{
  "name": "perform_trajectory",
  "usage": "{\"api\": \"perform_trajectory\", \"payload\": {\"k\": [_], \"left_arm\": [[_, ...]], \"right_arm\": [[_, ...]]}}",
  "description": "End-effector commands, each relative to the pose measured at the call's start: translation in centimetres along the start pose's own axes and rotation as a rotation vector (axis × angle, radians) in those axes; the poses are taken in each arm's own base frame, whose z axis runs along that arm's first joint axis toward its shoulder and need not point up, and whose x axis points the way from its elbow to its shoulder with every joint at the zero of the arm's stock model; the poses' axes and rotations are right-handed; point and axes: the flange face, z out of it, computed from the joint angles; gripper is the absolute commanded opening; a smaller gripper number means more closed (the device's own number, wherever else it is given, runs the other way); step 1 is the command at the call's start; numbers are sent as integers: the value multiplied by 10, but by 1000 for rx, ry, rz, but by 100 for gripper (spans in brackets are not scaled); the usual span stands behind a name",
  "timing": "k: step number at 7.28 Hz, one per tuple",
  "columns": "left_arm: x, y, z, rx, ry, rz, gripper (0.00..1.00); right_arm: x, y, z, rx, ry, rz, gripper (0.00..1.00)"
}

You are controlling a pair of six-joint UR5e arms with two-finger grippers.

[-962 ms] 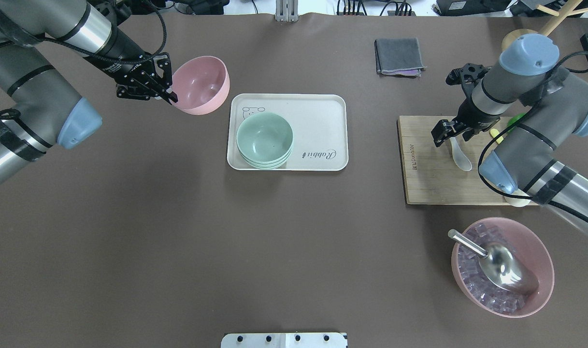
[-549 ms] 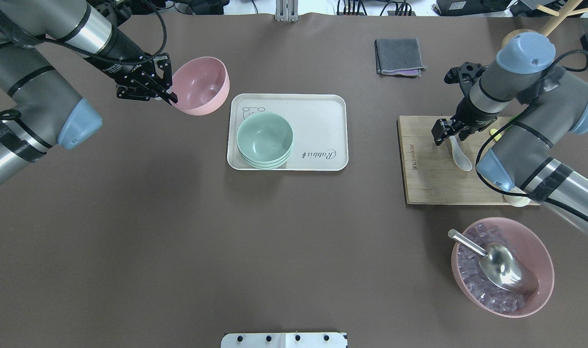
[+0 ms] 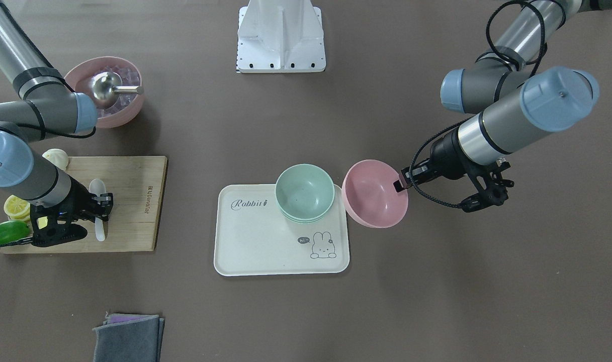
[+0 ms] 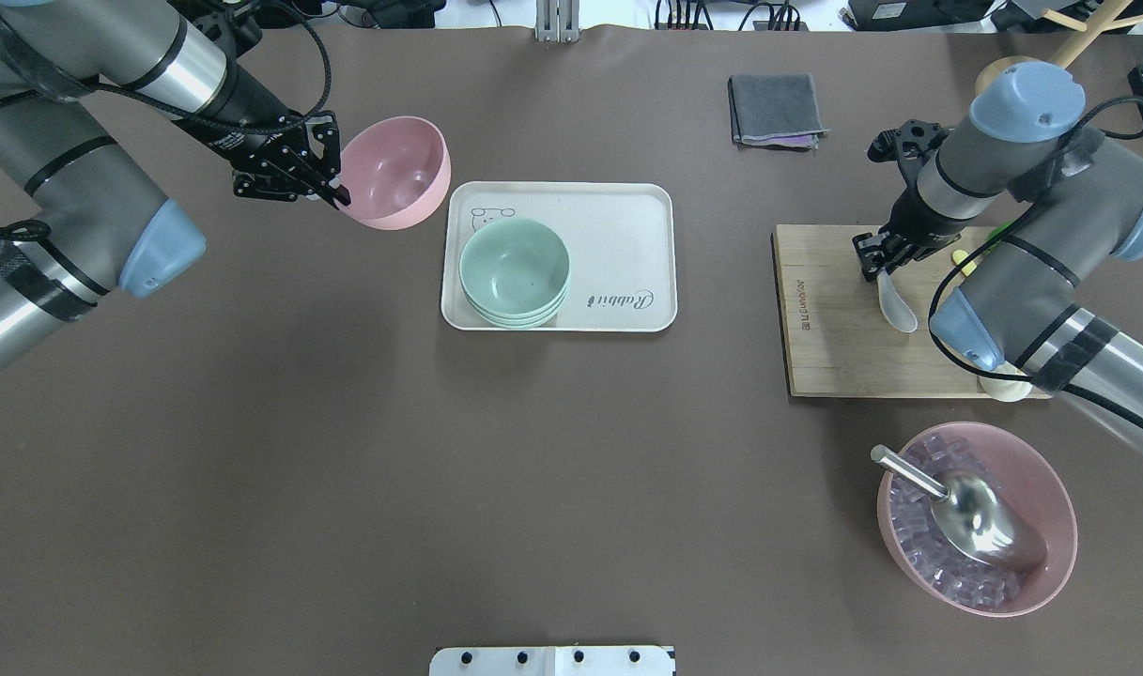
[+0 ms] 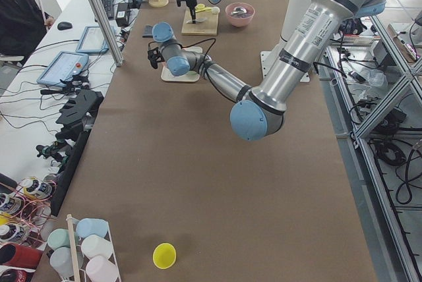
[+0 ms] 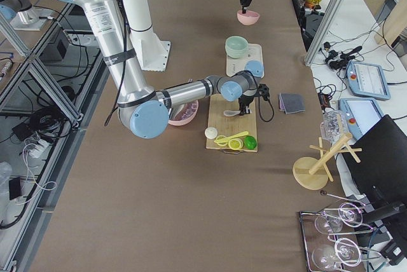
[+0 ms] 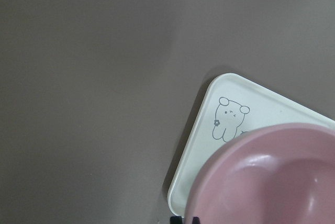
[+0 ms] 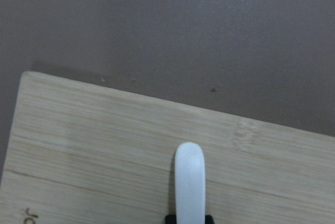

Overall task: Stack pink bowl on green and place spoon
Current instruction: 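Carry the pink bowl toward the tray while the right gripper grasps the white spoon, then lower the pink bowl onto the green bowls while the right gripper lifts the spoon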

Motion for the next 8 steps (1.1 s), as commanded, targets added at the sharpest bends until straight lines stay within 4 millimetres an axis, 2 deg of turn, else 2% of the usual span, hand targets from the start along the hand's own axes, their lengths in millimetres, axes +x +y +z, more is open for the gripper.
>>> {"api": "perform_trajectory", "payload": {"k": [1,2,3,5,6,8], "left_arm": [[1,1,2,1,-1,2,0],[2,2,2,0,1,3,0],[12,7,5,-6,4,12,0],[46,33,37,27,1,14,0],[52,48,56,1,-6,29,0],[60,64,77,-4,-16,47,0]], "right_arm": [[1,-4,-12,16,-13,0,0],[-1,-8,-22,31,-20,7,0],[-7,-13,-27,43,-20,6,0],[-15,-19,-33,56,-23,13,0],[-20,-23,-38,66,-32,44,0],[-34,-31,-48,81,-47,70,0]]}}
